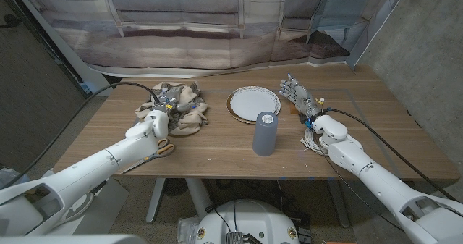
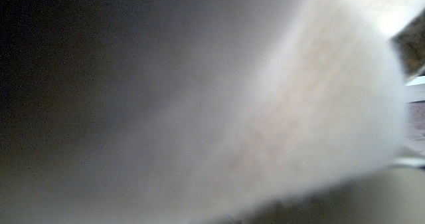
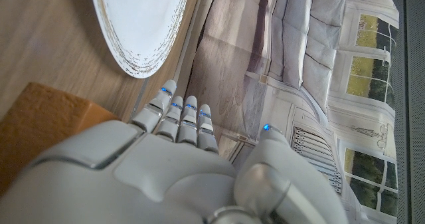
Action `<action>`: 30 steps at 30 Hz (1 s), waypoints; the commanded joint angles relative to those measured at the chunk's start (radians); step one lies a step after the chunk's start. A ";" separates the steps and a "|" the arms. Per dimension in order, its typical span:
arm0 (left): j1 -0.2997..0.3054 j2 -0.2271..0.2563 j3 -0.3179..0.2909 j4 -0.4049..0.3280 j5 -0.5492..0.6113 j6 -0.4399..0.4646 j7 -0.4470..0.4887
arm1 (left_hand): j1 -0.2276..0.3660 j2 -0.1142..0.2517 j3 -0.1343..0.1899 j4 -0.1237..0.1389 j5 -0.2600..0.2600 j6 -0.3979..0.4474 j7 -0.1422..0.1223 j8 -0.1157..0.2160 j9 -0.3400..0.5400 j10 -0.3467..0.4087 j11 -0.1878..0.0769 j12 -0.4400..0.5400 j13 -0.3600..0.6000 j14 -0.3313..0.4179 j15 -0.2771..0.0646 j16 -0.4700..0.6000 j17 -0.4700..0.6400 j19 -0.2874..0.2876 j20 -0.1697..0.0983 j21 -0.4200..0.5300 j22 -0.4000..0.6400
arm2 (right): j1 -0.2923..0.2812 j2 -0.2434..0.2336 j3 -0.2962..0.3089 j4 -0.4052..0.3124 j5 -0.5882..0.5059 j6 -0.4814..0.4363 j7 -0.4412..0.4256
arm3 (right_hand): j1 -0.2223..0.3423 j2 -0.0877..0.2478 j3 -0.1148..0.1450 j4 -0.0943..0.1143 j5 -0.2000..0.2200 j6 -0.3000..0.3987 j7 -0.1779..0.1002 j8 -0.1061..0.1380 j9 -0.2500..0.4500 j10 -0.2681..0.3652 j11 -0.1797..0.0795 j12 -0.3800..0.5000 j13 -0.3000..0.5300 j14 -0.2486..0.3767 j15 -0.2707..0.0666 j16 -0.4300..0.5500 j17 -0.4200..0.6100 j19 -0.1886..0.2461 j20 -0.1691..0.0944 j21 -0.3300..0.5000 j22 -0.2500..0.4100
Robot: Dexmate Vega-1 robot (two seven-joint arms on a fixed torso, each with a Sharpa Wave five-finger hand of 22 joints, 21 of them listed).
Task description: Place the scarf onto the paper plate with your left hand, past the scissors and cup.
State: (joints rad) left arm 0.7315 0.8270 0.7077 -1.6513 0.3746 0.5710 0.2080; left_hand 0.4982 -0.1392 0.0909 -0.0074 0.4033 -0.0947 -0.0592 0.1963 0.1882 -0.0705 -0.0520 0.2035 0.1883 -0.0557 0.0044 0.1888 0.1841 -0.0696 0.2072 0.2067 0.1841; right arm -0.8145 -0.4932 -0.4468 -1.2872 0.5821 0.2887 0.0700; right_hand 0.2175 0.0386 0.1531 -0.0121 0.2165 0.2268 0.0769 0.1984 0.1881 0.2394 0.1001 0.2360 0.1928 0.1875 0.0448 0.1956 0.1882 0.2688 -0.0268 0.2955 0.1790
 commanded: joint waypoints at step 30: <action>-0.053 -0.042 0.064 0.039 0.019 0.088 -0.050 | 0.261 0.030 -0.041 -0.112 0.038 0.211 -0.073 0.085 0.017 0.119 -0.069 0.036 0.010 0.220 -0.056 0.050 0.023 0.476 0.005 0.142 0.009 | 0.020 0.007 -0.001 0.024 0.013 -0.010 0.022 | 0.007 0.006 -0.001 -0.002 -0.001 0.011 -0.006 -0.001 0.002 0.009 -0.005 -0.005 0.002 0.008 0.001 -0.002 0.002 0.005 0.008 -0.011 0.006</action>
State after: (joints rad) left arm 0.6907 0.7845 0.7505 -1.5960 0.3758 0.6065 0.1844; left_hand 0.7300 -0.1218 0.0470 -0.1068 0.4346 0.0684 -0.1239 0.2631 0.1980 0.0206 -0.1065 0.2266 0.1934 0.1382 -0.0375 0.2264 0.2022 0.3540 0.2338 0.3392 0.1929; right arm -0.7953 -0.4856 -0.4500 -1.2626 0.5921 0.2793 0.0889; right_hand 0.2176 0.0386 0.1532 -0.0120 0.2165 0.2323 0.0714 0.1984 0.1881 0.2394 0.1000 0.2360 0.1928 0.1875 0.0448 0.1956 0.1882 0.2688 -0.0268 0.2883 0.1841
